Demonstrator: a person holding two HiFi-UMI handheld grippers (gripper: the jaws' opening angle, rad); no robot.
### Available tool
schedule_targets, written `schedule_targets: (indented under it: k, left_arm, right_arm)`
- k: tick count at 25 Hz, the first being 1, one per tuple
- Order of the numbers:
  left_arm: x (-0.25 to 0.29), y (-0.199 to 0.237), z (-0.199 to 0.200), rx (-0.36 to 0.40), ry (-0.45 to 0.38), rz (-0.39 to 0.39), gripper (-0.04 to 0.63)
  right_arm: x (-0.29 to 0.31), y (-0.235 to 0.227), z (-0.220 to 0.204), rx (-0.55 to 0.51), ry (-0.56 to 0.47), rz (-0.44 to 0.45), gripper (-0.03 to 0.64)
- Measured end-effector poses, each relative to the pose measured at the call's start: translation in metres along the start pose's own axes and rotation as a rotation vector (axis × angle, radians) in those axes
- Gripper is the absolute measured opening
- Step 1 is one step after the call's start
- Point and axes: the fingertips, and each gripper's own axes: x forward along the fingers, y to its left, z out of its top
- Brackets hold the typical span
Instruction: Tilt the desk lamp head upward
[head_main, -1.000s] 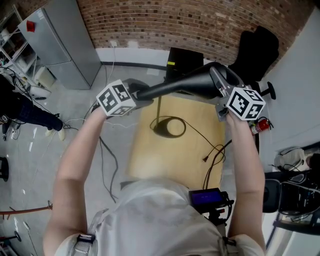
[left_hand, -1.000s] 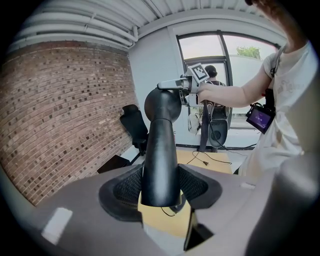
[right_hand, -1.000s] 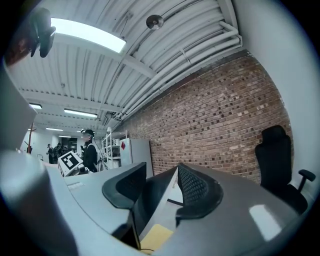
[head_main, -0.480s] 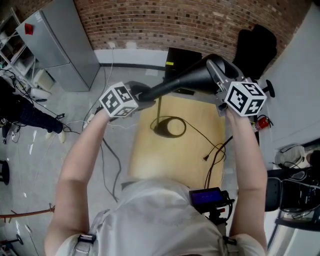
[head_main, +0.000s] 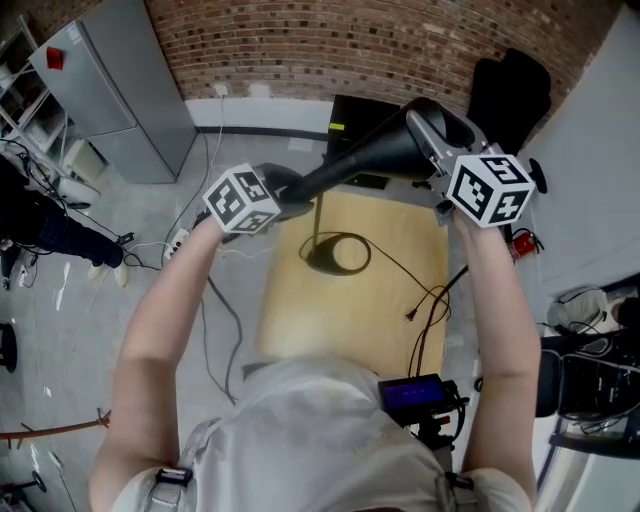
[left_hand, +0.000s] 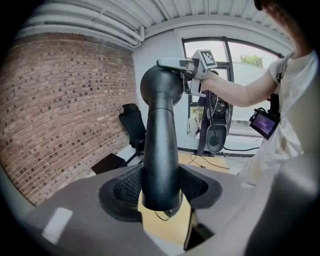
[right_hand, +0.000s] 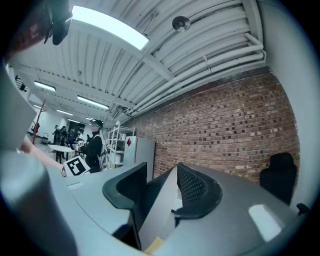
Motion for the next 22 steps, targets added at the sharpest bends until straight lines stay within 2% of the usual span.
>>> schedule_targets:
  k: [22]
  left_arm:
    - [0.001, -0.006, 0.007, -0.042, -0.059, -0.037, 0.219]
  right_arm:
    - [0.009, 0.037, 0.043, -0.077, -0.037, 0.035, 0.178]
